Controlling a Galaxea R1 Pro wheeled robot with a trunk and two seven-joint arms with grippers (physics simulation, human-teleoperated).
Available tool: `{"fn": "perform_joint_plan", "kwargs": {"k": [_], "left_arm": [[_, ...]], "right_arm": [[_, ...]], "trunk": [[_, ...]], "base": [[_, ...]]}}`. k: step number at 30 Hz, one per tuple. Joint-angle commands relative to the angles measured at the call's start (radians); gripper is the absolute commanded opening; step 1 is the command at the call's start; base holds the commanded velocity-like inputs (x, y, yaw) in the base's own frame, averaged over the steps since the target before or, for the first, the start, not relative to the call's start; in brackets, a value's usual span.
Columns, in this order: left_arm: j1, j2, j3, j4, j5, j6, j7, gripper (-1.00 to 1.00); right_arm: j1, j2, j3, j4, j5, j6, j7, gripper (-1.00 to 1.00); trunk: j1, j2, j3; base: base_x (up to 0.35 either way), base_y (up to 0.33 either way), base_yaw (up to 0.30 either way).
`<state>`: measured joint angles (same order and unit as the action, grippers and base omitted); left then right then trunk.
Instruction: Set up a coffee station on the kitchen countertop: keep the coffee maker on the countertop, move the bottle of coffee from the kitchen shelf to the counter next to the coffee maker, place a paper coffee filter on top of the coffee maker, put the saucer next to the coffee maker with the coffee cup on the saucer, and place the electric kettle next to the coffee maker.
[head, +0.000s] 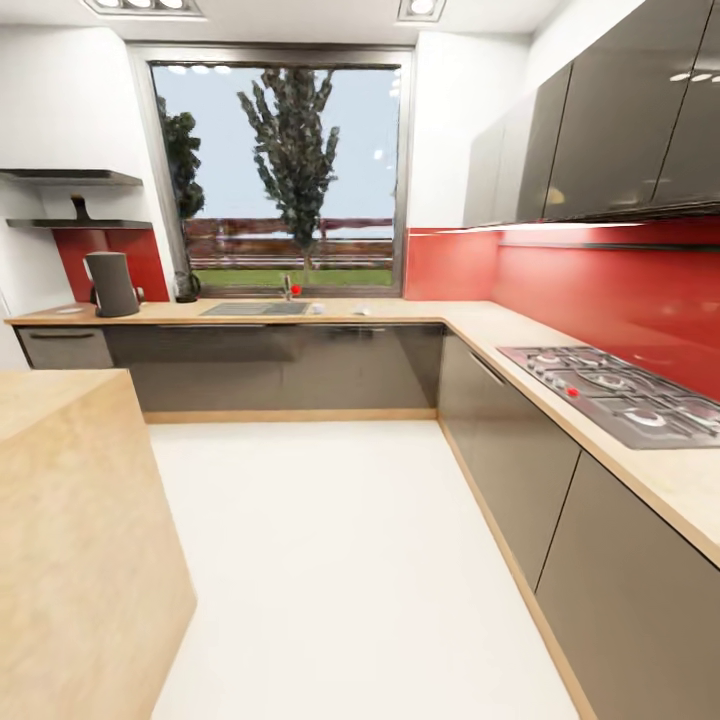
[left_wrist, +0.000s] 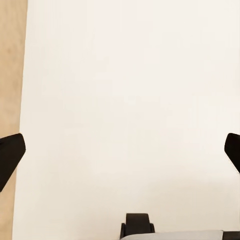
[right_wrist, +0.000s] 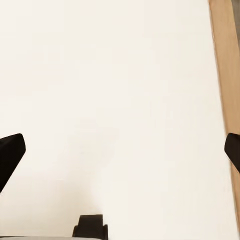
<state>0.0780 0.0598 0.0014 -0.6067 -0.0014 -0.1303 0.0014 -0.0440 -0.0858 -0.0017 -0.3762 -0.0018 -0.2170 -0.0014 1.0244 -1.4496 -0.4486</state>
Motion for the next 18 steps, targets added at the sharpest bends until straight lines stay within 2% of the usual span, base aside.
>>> {"fn": "perform_joint_plan", "kwargs": {"k": [1,18], "left_arm": [[0.0,0.0,0.0,-0.001,0.0,-0.002,0.0,1.0],[0.0,0.0,0.0,-0.001,0.0,-0.002,0.001,1.0]], "right_arm": [[-0.001,0.0,0.0,0.003,0.0,-0.01,0.0,1.0],[-0.001,0.0,0.002,0.011,0.001,-0.037,0.0,1.0]], "trunk": [[0.001,0.0,-0.001],[0.001,0.0,-0.001]], "base": [[0.323,-0.004,0.0],[0.325,0.0,0.0]]}}
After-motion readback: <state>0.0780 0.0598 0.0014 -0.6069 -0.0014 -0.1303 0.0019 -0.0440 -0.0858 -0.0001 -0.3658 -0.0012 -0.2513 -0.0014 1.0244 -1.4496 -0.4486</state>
